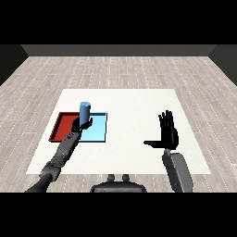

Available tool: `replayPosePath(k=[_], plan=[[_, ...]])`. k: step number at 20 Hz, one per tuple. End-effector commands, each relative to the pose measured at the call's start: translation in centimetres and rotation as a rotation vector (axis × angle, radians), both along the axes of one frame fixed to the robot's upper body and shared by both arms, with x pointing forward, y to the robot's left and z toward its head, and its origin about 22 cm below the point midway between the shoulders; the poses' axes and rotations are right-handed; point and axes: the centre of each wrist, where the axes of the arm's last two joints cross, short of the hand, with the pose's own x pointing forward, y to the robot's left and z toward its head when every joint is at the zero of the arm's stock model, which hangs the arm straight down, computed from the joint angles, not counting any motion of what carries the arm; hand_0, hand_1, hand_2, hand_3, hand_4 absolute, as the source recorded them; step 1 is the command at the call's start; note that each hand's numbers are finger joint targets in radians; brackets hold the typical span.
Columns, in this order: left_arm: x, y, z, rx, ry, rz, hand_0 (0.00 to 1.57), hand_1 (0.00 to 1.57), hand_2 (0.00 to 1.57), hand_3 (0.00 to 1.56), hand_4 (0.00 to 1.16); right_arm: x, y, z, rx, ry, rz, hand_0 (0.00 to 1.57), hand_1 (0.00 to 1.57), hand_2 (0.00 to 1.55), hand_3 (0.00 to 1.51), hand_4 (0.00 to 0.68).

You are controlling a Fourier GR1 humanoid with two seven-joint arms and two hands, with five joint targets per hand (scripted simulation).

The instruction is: Pick the blue can and put it in the blue box

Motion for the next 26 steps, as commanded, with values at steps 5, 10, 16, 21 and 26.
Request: replayPosePath(k=[5, 10, 16, 21, 26], plan=[[0.8, 0.2, -0.8, 0.128, 0.213, 0.064, 1.55, 1.55, 1.48, 1.38, 0.97, 2.4, 1.1, -1.9, 0.050, 0.048, -0.017, 0.00, 0.00, 0.00, 0.00, 0.000], [-0.2, -0.8, -2.6, 0.211, 0.353, 0.033, 1.38, 1.38, 1.30, 1.00, 0.88, 3.5, -0.9, -3.0, 0.011, 0.080, -0.032, 0.00, 0.00, 0.00, 0.00, 0.000], [-2.6, -2.2, -5.4, 0.114, 0.476, 0.054, 1.57, 1.57, 1.43, 0.00, 0.78, 2.2, -1.4, -1.9, 0.024, 0.041, -0.025, 0.00, 0.00, 0.00, 0.00, 0.000], [-2.1, -1.1, -4.7, 0.147, 0.524, 0.003, 0.32, 0.32, 0.38, 0.47, 0.77, 2.5, -1.4, -4.0, 0.036, 0.048, -0.013, 0.00, 0.00, 0.00, 0.00, 0.000], [-1.8, -1.8, -4.6, 0.220, 0.408, 0.118, 0.00, 0.00, 0.00, 0.00, 0.00, 1.9, -0.4, -3.3, 0.077, 0.047, -0.004, 0.00, 0.00, 0.00, 0.00, 0.000]])
